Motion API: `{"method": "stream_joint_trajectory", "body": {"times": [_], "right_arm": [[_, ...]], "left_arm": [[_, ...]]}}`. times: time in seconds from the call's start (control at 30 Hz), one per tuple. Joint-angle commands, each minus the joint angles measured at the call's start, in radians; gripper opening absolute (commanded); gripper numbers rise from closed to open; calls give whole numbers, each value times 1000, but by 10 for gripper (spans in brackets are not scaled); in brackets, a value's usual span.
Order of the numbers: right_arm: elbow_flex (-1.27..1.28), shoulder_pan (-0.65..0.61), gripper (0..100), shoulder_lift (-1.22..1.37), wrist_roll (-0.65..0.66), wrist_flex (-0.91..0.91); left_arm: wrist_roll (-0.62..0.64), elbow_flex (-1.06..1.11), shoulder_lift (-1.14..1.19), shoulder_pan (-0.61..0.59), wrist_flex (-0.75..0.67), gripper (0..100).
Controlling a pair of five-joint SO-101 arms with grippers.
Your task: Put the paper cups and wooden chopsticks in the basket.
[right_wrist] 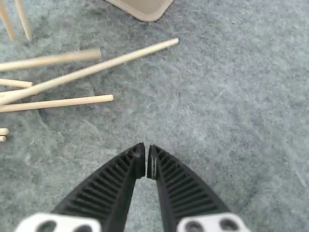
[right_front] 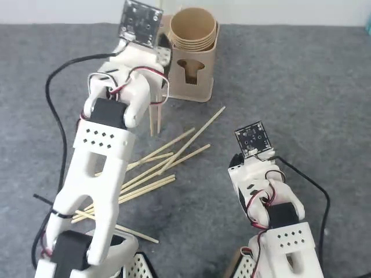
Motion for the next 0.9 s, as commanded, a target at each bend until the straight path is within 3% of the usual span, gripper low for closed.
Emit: {"method": "stream_joint_trajectory", "body": {"times": [0.0,0.3,0.53,0.77,0.87], "right_arm": [[-15,15,34,-18,17,-25],[-14,15,34,-18,17,-25],[-11,10,34,-18,17,-25],[-9,8,34,-18,17,-25],[-9,8,34,-18,17,-25]], "left_arm": [[15,-15,-48,-9,-115,12],[17,-13,-26,-72,-483,12],[17,-15,130,-106,-756,12],[55,-88,204,-104,-795,12],[106,-137,250,-104,-741,12]]}}
